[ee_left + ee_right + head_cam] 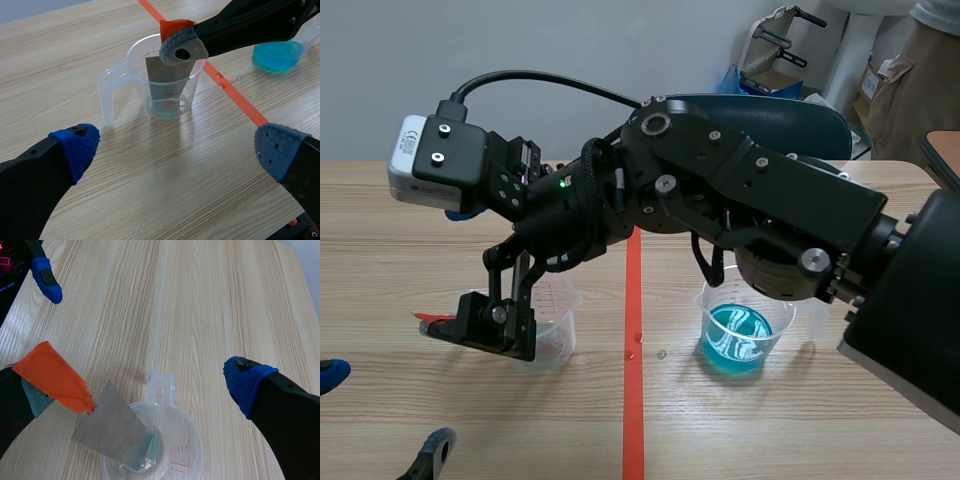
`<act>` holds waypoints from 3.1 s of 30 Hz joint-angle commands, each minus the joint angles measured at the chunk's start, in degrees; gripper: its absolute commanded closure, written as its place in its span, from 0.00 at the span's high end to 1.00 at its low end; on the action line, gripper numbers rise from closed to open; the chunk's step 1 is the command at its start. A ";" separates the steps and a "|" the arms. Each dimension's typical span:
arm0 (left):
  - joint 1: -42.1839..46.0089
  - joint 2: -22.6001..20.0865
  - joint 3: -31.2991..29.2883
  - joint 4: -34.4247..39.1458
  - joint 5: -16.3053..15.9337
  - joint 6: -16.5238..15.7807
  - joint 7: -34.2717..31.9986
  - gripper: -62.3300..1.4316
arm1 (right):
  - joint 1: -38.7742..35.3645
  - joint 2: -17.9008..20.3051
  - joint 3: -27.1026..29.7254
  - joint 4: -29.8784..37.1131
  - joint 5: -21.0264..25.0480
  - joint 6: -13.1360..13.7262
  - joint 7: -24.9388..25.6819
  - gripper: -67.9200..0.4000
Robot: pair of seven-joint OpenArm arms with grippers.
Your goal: Do the redox reaction experiment
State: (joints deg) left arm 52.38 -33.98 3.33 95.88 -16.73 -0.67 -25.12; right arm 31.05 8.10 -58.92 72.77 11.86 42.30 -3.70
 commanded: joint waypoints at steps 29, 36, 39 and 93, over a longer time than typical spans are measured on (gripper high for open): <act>-0.17 -0.17 0.24 1.05 -0.15 -0.09 -0.83 1.00 | 1.01 -0.48 0.02 0.57 0.55 0.42 0.63 1.00; -0.17 -0.17 0.24 1.05 -0.15 -0.09 -0.83 1.00 | 1.01 -0.48 0.02 0.57 0.55 0.42 0.63 1.00; -0.17 -0.17 0.24 1.05 -0.15 -0.09 -0.83 1.00 | 1.01 -0.46 0.02 0.57 0.55 0.42 0.63 1.00; -2.71 5.25 -17.92 10.71 -8.24 -2.38 13.33 1.00 | -78.66 22.84 66.42 49.33 13.49 -18.29 12.39 1.00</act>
State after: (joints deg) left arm 50.46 -29.30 -14.41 105.67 -25.06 -2.83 -11.29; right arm -48.49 30.17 8.01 121.89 24.93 24.34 7.94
